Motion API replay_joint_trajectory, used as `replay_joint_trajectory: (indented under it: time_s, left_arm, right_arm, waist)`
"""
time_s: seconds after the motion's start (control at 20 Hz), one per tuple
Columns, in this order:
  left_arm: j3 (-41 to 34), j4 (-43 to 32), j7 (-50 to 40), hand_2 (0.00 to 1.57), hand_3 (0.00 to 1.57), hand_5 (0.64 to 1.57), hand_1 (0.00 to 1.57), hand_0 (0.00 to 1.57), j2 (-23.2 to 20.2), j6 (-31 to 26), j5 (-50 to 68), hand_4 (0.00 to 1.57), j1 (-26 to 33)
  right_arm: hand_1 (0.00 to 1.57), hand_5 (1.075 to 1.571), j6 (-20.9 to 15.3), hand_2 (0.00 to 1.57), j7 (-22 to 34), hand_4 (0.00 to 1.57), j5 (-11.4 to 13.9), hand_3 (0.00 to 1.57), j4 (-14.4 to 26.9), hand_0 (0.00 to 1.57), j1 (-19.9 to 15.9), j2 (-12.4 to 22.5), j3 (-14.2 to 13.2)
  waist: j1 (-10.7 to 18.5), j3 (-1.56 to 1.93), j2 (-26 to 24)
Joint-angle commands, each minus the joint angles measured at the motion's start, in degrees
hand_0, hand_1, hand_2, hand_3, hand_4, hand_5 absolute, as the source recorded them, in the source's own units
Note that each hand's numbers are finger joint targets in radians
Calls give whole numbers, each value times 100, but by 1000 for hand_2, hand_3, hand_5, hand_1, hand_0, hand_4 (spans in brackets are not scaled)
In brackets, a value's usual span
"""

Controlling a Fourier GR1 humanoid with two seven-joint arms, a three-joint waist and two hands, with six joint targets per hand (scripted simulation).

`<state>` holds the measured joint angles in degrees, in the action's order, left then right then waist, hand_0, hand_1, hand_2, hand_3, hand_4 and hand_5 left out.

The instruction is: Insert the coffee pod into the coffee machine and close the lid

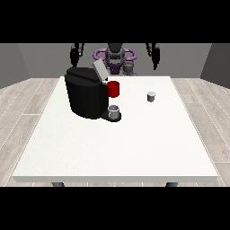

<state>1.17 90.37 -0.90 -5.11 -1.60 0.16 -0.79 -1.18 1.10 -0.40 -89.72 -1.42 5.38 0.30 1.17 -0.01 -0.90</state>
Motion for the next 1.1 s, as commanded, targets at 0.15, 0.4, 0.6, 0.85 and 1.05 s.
replay_joint_trajectory:
  time_s: [0.15, 0.4, 0.6, 0.85, 1.05]
  left_arm:
    - [-67, -111, 688, 0, 0, 1571, 0, 0, -976, -786, -376, 0, 86]
    - [-356, -637, 687, 0, 0, 1571, 0, 0, -1963, -983, -981, 0, -597]
    - [-487, -1135, 467, 0, 0, 1571, 0, 0, -2252, -1124, -1176, 0, -991]
    - [-555, -2178, 981, 0, 0, 1571, 0, 0, -2591, -1147, -1635, 0, -1417]
    - [-498, -2742, 1028, 0, 0, 1571, 0, 0, -2656, -1201, -1907, 0, -1811]
  right_arm:
    - [0, 1571, 136, 0, 300, 0, -196, 0, 76, 0, -63, 65, -133]
    - [0, 1571, -605, 0, -323, 0, 671, 0, -44, 0, -236, -16, -4]
    - [0, 1571, -755, 0, -402, 0, 894, 0, -83, 0, -274, -113, 131]
    - [0, 1571, -714, 0, -221, 0, 1073, 0, -352, 0, -479, -206, 444]
    - [0, 1571, -657, 0, -164, 0, 942, 0, -292, 0, -542, -323, 447]
  waist:
    - [-64, -1, -6]
    - [-678, -4, 596]
    - [-841, -1, 709]
    - [-1114, -3, 1204]
    - [-1241, -2, 1342]
